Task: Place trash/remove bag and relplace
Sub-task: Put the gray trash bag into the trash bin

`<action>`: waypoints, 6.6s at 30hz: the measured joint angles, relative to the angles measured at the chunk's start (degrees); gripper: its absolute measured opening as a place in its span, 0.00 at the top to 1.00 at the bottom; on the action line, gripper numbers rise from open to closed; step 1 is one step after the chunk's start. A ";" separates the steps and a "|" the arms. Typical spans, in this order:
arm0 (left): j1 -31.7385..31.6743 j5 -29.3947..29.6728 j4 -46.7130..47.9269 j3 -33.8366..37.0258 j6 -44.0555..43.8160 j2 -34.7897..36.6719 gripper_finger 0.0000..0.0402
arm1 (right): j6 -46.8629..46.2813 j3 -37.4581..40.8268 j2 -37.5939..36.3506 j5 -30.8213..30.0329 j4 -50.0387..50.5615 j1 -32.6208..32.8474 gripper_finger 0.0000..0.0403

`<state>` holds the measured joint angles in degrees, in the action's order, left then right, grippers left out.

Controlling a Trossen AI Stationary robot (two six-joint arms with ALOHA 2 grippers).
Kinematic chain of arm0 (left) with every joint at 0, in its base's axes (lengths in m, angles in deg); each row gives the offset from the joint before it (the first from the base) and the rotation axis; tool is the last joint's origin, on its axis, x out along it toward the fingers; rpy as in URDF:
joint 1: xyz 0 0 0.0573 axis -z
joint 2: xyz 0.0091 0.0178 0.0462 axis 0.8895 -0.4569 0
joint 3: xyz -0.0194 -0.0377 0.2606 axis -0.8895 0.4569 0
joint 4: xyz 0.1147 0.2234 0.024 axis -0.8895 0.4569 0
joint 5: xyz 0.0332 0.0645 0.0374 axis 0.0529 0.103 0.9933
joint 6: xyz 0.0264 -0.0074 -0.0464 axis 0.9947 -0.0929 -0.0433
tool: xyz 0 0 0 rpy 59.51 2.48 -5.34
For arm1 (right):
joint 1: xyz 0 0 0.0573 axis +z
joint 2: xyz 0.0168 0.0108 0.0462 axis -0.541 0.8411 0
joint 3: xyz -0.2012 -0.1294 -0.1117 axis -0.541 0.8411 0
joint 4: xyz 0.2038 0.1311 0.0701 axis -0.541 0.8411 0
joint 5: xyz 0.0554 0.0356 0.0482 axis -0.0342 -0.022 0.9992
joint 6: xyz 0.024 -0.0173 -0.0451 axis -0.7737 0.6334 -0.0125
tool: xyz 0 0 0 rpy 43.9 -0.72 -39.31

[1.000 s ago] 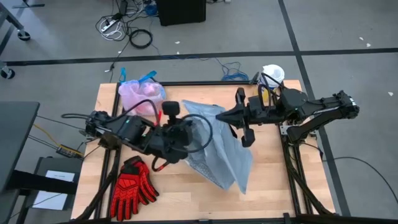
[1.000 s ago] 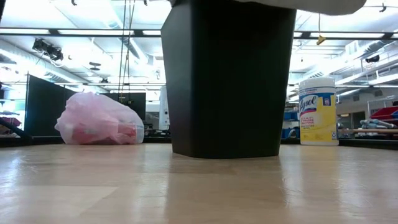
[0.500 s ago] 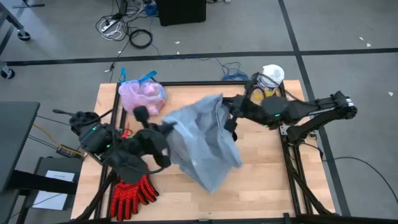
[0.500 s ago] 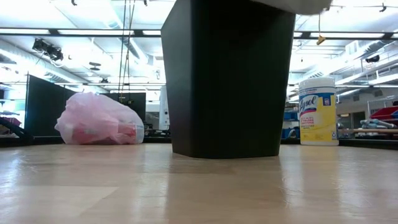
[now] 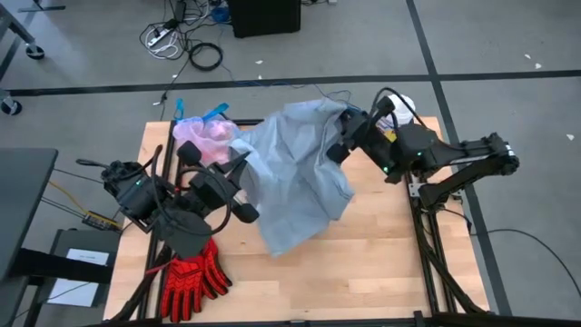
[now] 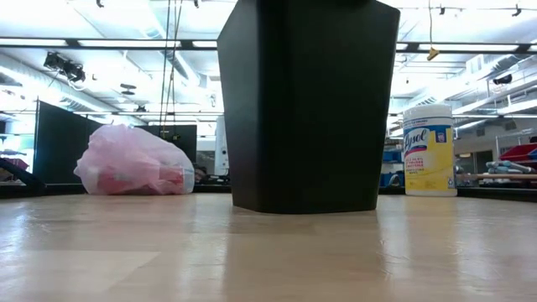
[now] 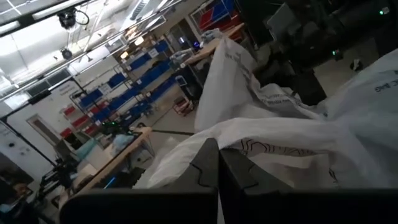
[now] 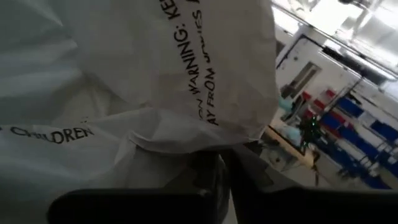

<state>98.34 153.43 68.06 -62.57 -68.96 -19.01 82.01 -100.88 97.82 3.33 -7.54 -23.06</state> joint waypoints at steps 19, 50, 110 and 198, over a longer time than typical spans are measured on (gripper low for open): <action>-0.36 0.12 -18.98 0.02 20.62 -0.07 1.00 | 7.63 5.71 0.82 -2.89 7.39 -5.21 0.78; -5.64 -6.01 -16.74 0.35 0.94 -0.11 1.00 | -42.37 2.71 2.96 29.17 28.07 0.01 1.00; -5.16 -36.56 -6.83 0.37 -18.16 -7.50 1.00 | -28.55 2.69 4.78 60.81 17.35 -16.82 1.00; -25.82 -41.21 -6.91 0.33 -26.22 -7.54 0.99 | -52.36 9.09 -5.17 61.76 28.98 -9.19 0.74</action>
<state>72.52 112.22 61.15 -62.25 -95.18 -26.55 29.64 -91.79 92.65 65.09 21.44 -32.25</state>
